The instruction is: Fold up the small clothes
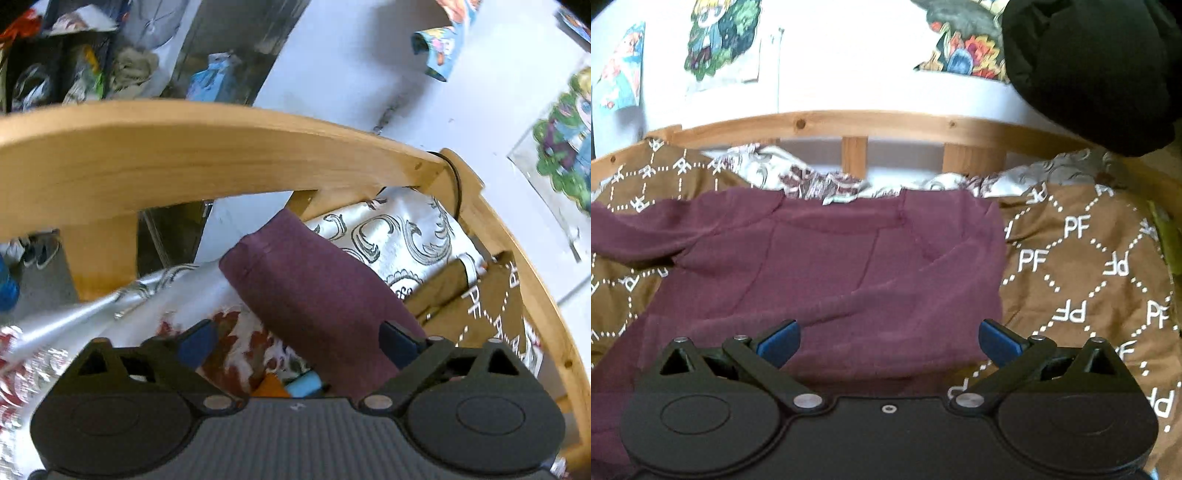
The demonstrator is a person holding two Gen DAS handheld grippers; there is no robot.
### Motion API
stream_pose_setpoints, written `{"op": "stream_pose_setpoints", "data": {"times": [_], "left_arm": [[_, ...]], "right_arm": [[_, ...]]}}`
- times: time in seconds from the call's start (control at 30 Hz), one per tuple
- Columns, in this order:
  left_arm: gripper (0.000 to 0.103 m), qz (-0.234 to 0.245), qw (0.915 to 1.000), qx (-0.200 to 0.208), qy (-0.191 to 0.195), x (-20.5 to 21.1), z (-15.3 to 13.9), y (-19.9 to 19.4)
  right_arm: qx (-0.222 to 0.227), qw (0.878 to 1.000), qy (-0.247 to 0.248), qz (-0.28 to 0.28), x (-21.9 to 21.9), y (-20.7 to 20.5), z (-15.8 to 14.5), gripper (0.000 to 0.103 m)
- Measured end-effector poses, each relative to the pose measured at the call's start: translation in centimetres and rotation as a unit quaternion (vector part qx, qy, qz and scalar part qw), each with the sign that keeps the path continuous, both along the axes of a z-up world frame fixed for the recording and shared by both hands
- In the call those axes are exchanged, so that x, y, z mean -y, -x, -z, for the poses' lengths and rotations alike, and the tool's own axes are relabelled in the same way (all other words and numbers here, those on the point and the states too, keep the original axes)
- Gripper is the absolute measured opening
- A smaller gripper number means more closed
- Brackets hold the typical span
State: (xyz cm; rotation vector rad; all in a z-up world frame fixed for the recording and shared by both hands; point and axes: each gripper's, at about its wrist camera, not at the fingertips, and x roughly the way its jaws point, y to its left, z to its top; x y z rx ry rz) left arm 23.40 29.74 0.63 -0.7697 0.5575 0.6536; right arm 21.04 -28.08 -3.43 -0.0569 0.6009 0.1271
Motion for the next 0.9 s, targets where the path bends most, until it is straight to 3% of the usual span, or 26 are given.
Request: {"op": "stream_pose_setpoints", "data": {"times": [0.1,0.17,0.2,0.27,0.43,0.6,0.8,0.9], "left_arm": [[0.075,-0.011,0.9997,0.014,-0.019,0.6,0.4,-0.2],[0.044,-0.011,0.999,0.033,-0.029,1.1,0.4,-0.2],[0.036,-0.01,0.9986,0.043,-0.029,1.1,0.3,-0.3],[0.011,-0.009,0.9976,0.063,-0.029,1.2,0.1,-0.1],[0.007,0.011,0.989,0.139,-0.051,2.4,-2.2,2.5],[0.007,0.081,0.9613,0.23,-0.127,4.8,-5.5,4.4],[0.007,0.155,0.9397,0.257,-0.165,7.3,-7.9,3.8],[0.007,0.205,0.9204,0.275,-0.187,10.2,-9.6,3.1]], "right_arm": [[-0.005,1.0,0.007,-0.007,-0.2,0.1,0.7,0.102],[-0.005,1.0,0.019,-0.013,-0.4,0.1,1.1,0.102],[-0.005,1.0,0.026,-0.015,-0.5,0.2,1.2,0.102],[-0.004,0.999,0.037,-0.016,-0.6,0.1,1.4,0.102],[-0.002,0.999,0.033,-0.021,-0.9,-0.1,1.4,0.102],[0.01,0.999,0.039,-0.026,-1.0,0.4,0.9,0.102],[0.02,0.999,0.024,-0.02,-0.5,0.9,0.0,0.102],[0.025,0.999,0.018,-0.014,-0.1,1.2,-0.6,0.102]]}}
